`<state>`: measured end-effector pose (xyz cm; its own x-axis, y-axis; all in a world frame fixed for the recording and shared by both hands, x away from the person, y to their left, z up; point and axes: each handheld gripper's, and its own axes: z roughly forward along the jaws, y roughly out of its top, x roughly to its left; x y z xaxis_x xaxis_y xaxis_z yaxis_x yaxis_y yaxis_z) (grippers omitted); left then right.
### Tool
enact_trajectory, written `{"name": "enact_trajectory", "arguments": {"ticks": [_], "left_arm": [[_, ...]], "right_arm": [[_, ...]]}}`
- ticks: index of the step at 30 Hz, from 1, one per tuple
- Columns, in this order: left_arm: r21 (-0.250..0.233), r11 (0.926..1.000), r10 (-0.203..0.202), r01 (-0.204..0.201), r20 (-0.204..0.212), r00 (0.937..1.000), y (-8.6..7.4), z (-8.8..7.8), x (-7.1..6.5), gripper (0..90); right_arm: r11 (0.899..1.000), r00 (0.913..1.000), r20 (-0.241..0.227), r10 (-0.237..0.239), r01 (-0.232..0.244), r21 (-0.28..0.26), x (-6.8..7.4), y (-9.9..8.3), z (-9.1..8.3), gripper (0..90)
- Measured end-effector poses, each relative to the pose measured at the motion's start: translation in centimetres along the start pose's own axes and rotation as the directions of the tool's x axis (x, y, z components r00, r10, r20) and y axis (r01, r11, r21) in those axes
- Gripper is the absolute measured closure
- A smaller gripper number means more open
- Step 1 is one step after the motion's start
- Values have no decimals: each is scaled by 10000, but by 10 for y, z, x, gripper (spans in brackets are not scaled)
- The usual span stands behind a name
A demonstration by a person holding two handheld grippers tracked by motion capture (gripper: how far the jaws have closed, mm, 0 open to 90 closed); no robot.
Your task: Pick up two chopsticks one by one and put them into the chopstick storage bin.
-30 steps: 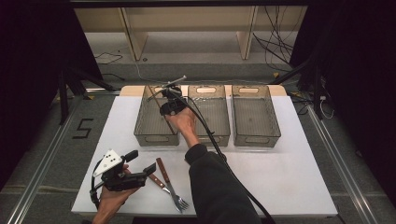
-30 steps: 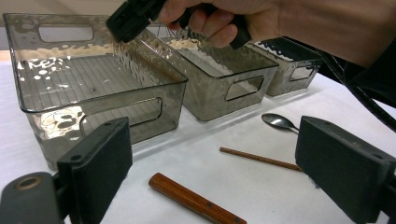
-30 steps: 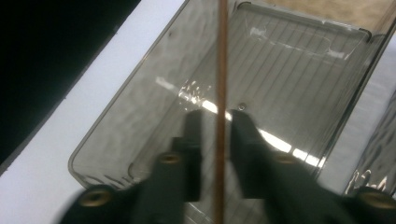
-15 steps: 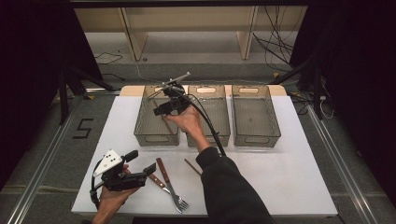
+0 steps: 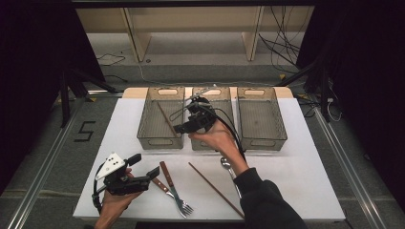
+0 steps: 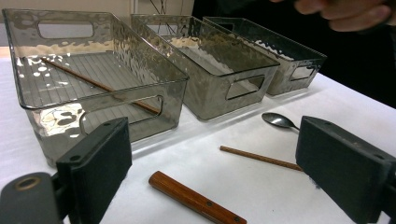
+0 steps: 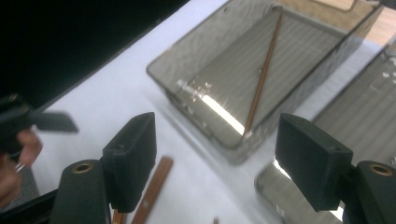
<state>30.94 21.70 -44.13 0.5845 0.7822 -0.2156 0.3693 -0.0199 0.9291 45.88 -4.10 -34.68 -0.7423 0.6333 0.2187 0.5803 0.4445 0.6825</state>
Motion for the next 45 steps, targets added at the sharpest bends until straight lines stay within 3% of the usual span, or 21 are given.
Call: {"name": "enact_trajectory", "arguments": {"ticks": [11,26,32,38,45], "left_arm": [[43,10000,29,-28,-12,10000,0,1,-1,101],[95,9999,52,-52,-1,10000,-1,1,-1,101],[94,9999,75,-75,31,10000,0,2,-2,101],[146,9997,191,-192,40,9998,0,2,-2,101],[137,9994,306,-307,37,9995,-1,2,-3,100]], "right_arm": [[9959,9979,-243,-593,608,672,10,-53,-27,298],[9730,9982,123,-592,550,2241,12,-118,-23,341],[9528,9974,245,-676,573,2981,13,-137,-21,389],[9191,9955,381,-871,655,3885,13,-151,-15,471],[8875,9946,376,-968,692,4555,15,-159,-11,567]]}}
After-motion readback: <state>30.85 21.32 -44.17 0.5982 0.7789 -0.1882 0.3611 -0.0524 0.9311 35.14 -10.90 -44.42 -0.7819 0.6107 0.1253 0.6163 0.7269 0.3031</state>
